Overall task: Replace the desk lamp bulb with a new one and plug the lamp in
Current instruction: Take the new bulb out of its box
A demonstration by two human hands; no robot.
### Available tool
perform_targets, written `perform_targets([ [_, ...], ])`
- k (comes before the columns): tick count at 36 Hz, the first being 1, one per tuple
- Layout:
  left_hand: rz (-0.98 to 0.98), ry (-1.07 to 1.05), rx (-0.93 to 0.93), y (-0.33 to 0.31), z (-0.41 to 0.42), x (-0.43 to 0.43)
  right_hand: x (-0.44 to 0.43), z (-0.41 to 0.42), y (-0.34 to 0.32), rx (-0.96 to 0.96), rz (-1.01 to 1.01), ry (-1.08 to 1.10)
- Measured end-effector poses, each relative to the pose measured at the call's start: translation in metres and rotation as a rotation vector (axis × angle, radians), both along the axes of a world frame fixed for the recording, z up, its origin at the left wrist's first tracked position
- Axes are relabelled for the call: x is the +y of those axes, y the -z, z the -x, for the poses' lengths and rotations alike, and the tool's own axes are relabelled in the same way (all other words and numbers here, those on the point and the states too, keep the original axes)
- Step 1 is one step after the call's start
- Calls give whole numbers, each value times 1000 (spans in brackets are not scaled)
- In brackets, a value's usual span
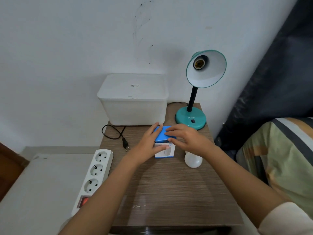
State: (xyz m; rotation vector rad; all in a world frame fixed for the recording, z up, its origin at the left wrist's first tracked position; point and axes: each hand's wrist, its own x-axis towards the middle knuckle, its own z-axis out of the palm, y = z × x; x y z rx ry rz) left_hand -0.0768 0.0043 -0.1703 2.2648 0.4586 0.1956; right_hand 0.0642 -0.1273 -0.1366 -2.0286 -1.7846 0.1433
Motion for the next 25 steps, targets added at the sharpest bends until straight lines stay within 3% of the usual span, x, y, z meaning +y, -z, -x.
perform_targets([
  [6,173,-130,-175,11,3,-1,5,1,-11,120,-181,71],
  [14,263,-164,-216,16,5,-5,41,-7,-29,315,-316,316],
  [25,278,-167,-198,13,2,-2,43,-4,-22,263,-470,370],
])
